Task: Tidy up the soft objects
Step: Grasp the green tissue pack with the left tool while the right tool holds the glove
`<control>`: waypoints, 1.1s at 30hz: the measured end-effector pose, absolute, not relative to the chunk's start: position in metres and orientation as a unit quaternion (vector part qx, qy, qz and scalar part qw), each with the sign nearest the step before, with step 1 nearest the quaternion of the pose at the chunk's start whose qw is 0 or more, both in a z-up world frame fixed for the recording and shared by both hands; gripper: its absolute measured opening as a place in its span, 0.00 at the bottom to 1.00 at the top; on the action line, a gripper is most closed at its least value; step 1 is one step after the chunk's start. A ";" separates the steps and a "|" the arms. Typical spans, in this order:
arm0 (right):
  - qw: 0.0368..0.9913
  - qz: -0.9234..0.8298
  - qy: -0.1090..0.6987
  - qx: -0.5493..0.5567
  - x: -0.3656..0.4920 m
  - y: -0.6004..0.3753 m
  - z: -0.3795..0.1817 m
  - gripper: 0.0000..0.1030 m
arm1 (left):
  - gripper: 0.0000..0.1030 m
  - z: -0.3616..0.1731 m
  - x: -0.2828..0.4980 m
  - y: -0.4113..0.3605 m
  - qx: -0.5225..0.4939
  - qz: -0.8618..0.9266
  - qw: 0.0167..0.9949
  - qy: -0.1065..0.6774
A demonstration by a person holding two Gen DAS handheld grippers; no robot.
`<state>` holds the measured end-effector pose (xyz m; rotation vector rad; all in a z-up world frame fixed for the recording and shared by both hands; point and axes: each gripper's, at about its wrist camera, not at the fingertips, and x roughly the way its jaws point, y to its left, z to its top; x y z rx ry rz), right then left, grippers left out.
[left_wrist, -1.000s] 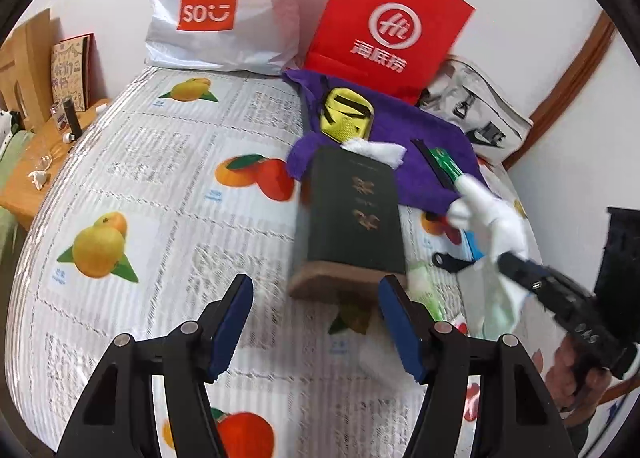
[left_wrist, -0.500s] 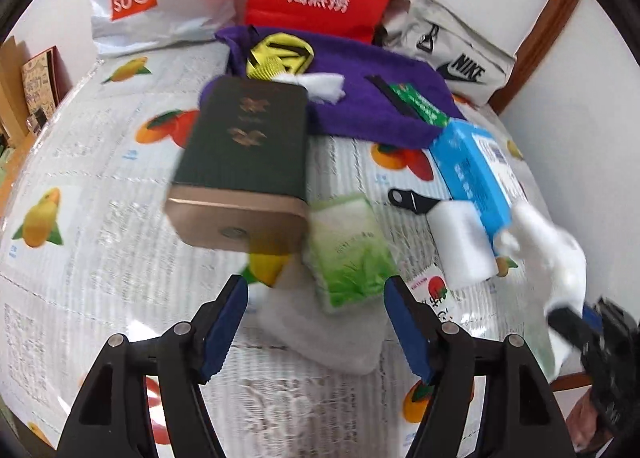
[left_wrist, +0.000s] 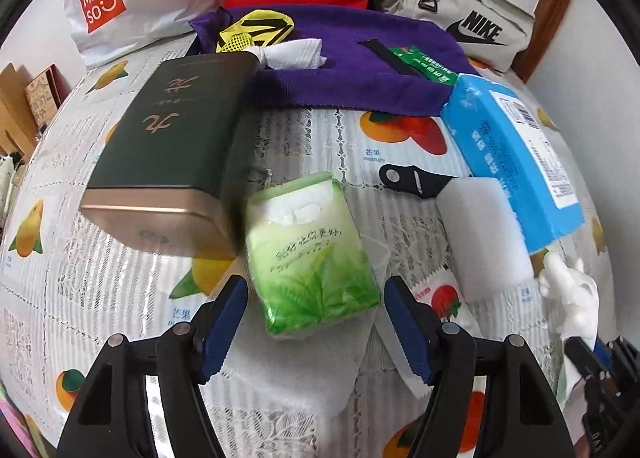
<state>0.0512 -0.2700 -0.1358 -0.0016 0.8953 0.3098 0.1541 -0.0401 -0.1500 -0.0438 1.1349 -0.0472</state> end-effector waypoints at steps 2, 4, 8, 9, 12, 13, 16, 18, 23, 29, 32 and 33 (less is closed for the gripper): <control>0.887 0.156 0.436 0.001 0.054 -0.268 -0.142 0.13 | 0.67 -0.153 0.159 -0.043 -0.012 -0.006 0.843 0.538; 0.885 0.153 0.439 -0.002 0.055 -0.268 -0.148 0.14 | 0.67 -0.154 0.160 -0.044 -0.010 0.002 0.848 0.531; 0.889 0.156 0.430 0.006 0.052 -0.273 -0.147 0.30 | 0.54 -0.153 0.159 -0.046 -0.004 -0.004 0.853 0.521; 0.893 0.152 0.423 0.011 0.050 -0.276 -0.144 0.38 | 0.53 -0.152 0.158 -0.045 -0.005 -0.006 0.854 0.520; 0.904 0.144 0.401 0.033 0.042 -0.286 -0.140 0.60 | 0.53 -0.148 0.153 -0.046 -0.010 -0.023 0.856 0.517; 0.906 0.140 0.398 0.036 0.042 -0.288 -0.140 0.62 | 0.53 -0.147 0.151 -0.046 -0.010 -0.026 0.856 0.516; 0.905 0.125 0.405 0.036 0.046 -0.288 -0.146 0.65 | 0.53 -0.141 0.143 -0.046 -0.014 -0.038 0.857 0.513; 0.902 0.118 0.414 0.035 0.050 -0.286 -0.152 0.66 | 0.53 -0.136 0.135 -0.044 -0.019 -0.049 0.859 0.509; 0.899 0.098 0.425 0.026 0.056 -0.275 -0.163 0.66 | 0.53 -0.129 0.118 -0.030 -0.022 -0.051 0.862 0.504; 0.894 0.102 0.436 0.013 0.054 -0.266 -0.161 0.13 | 0.53 -0.119 0.102 -0.003 -0.038 -0.041 0.867 0.495; 0.896 0.105 0.431 0.010 0.049 -0.262 -0.151 0.12 | 0.53 -0.114 0.096 0.008 -0.049 -0.035 0.870 0.490; 0.898 0.108 0.427 0.008 0.047 -0.261 -0.145 0.11 | 0.53 -0.112 0.094 0.012 -0.052 -0.034 0.871 0.487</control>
